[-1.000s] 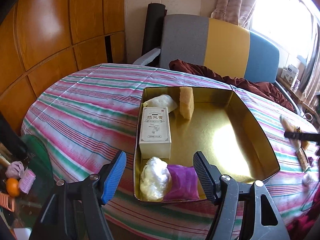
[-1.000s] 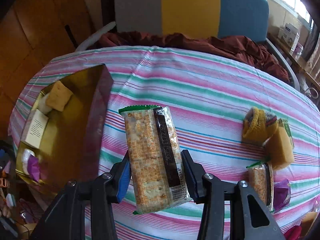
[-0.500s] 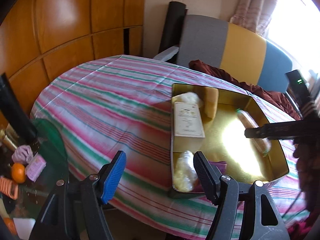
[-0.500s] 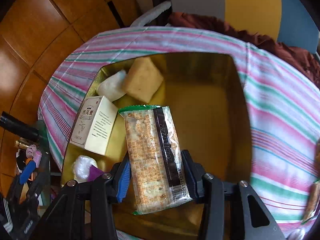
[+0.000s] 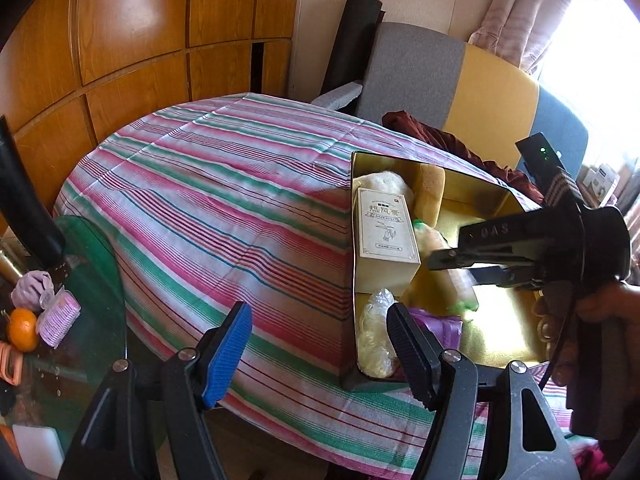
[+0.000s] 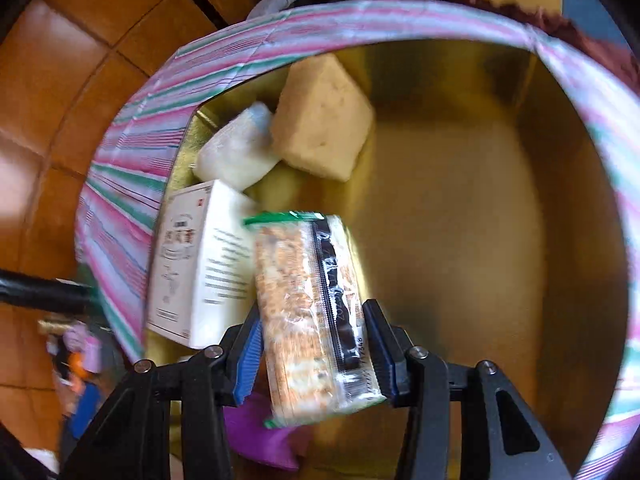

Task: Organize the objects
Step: 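Carry the cracker packet into the gold box and release it with the right tool, then move both tools back toward the remaining items on the table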

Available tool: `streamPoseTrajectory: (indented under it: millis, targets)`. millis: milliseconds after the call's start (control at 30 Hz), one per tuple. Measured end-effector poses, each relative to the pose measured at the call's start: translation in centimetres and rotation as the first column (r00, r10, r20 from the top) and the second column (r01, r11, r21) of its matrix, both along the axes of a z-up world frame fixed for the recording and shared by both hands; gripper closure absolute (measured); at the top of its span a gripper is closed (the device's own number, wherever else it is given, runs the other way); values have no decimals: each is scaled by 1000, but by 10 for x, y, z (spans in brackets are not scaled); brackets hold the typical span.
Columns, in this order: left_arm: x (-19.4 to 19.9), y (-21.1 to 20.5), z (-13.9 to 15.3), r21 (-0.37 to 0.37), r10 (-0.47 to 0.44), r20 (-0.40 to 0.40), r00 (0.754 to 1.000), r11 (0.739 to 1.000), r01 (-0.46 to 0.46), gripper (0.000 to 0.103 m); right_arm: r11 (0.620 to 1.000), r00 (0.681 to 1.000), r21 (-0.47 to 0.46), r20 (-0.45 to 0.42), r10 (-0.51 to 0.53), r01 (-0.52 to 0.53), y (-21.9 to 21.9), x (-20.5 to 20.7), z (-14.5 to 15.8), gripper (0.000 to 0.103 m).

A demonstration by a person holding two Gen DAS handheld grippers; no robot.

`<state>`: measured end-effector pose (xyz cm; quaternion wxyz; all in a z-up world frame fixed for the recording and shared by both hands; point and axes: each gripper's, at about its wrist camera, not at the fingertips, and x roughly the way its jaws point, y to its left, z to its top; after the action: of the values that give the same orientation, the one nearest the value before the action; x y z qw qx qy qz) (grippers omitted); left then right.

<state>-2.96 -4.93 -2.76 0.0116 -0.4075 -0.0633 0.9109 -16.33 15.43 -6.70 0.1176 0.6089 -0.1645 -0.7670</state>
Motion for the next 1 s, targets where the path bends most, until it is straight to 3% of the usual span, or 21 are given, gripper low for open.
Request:
streamPoseTrajectory:
  millis: [100, 267, 500, 700, 1000]
  targets:
    - [0, 0, 0, 1, 2, 0, 1000, 1000, -2, 33, 996, 1000, -84, 4, 3, -3, 0, 4, -2, 51]
    - [1, 2, -1, -9, -4, -8, 1000, 1000, 4, 33, 997, 999, -78, -46, 23, -26, 8, 14, 10, 51]
    - [5, 10, 4, -33, -23, -33, 999, 999, 22, 33, 996, 982, 55, -171, 75, -67, 17, 38, 37, 51]
    - [13, 26, 15, -55, -56, -74, 996, 997, 52, 33, 978, 948, 193, -286, 138, -84, 33, 68, 59, 49]
    - [22, 58, 25, -80, -131, -92, 987, 989, 124, 33, 964, 923, 265, -374, 89, 14, 95, 106, 79, 42]
